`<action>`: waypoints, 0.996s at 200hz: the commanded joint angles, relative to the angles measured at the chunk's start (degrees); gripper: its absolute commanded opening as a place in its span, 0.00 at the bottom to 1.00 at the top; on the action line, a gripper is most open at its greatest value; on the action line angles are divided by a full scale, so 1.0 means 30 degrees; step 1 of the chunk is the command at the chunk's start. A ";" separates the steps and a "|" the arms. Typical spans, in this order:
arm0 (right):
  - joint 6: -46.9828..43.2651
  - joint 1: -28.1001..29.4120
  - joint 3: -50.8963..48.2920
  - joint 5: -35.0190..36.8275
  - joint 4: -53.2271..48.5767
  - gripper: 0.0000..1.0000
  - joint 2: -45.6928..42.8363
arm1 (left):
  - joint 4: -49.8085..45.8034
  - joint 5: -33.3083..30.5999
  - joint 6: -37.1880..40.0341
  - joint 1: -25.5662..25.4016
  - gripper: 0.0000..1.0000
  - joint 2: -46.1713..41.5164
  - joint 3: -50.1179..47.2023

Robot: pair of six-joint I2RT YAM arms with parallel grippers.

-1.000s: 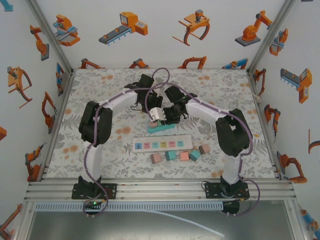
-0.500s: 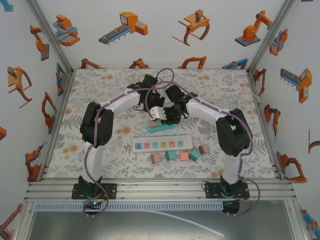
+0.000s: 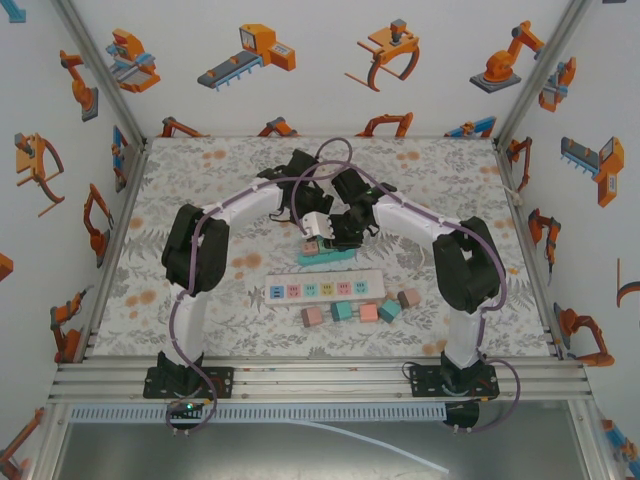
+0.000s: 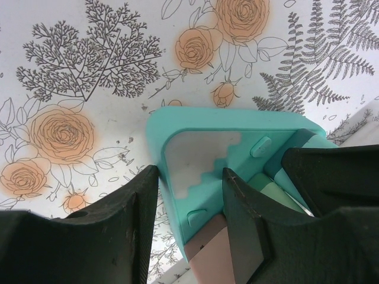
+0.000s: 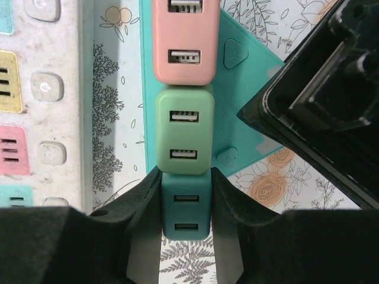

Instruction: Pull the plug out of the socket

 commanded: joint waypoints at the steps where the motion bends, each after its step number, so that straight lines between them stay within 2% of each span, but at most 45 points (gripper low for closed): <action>1: 0.0304 -0.0045 0.1016 -0.0436 -0.0087 0.14 -0.1601 | -0.2358 -0.2356 0.1480 -0.0383 0.46 0.2483 -0.1458; 23: 0.0786 -0.0095 0.0976 -0.1232 -0.0051 0.14 -0.1894 | -0.2359 -0.2259 0.1484 -0.0373 0.46 0.2483 -0.1417; 113: 0.1982 -0.0455 0.0684 -0.1641 -0.0228 0.14 -0.2344 | -0.2397 -0.2145 0.1505 -0.0383 0.46 0.2249 -0.1379; 151: 0.0211 0.0624 0.0511 0.1530 -0.1313 0.12 -0.2292 | -0.2437 -0.2250 0.1527 -0.0369 0.46 0.2106 -0.1384; 199: 0.2220 0.0386 0.0997 -0.0816 -0.1116 0.12 -0.2550 | -0.2438 -0.2632 0.1790 -0.0389 0.46 0.2276 -0.1458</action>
